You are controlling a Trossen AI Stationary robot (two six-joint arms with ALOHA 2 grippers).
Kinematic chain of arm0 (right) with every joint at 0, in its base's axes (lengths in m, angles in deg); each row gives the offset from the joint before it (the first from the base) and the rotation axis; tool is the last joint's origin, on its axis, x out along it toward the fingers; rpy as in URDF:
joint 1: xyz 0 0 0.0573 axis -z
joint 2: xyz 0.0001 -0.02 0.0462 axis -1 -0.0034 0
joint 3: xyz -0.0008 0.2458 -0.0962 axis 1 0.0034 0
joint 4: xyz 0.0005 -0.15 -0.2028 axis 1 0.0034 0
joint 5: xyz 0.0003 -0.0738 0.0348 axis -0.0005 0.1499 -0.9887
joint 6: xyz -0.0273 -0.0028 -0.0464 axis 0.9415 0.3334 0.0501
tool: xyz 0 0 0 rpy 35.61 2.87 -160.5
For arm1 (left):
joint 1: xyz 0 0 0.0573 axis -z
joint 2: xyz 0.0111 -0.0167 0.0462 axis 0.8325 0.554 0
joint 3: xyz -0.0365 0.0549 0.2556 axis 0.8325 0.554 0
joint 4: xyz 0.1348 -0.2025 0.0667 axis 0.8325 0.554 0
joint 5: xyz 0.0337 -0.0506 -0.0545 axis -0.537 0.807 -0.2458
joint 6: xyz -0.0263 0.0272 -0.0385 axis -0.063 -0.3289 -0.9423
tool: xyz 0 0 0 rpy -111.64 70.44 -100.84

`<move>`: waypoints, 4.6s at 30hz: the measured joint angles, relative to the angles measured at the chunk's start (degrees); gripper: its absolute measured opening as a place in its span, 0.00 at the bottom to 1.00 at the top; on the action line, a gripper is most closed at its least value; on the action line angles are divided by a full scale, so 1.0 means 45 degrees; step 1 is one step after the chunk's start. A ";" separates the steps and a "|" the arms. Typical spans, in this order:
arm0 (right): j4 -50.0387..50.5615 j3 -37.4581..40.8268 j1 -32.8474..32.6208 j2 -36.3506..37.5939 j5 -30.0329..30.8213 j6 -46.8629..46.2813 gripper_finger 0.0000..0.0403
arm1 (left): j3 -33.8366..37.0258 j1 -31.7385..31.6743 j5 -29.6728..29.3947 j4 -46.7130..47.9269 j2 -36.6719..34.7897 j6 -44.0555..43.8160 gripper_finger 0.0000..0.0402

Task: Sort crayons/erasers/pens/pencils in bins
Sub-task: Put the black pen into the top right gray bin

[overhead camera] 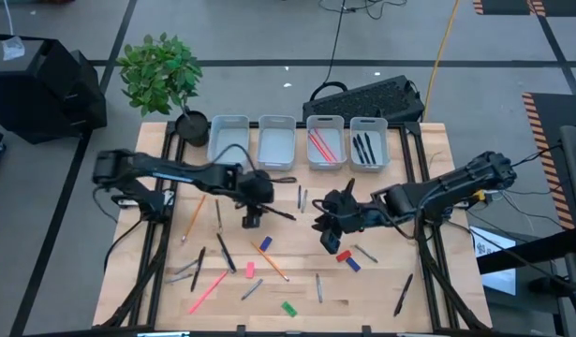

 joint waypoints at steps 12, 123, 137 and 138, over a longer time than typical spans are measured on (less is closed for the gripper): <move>0.0386 0.0004 -0.0638 -0.0087 0.0366 -0.1299 0.23 | 0.0001 -0.0265 -0.0085 -0.1720 0.2850 0.1103 0.52; 0.5105 -0.1307 1.5783 -0.1824 -0.3600 0.6710 0.06 | -0.6080 -0.1966 -0.7357 0.6063 -0.5845 -0.3813 0.53; 0.5811 -0.1292 1.6204 -0.5111 -0.3762 0.7294 0.09 | -0.6080 -0.2793 -0.6105 0.6920 -0.6037 -0.3848 0.51; 0.5797 -0.1292 1.6204 -0.5216 -0.3746 0.7301 0.09 | -0.6080 -0.2785 -0.6098 0.6920 -0.6032 -0.3916 0.51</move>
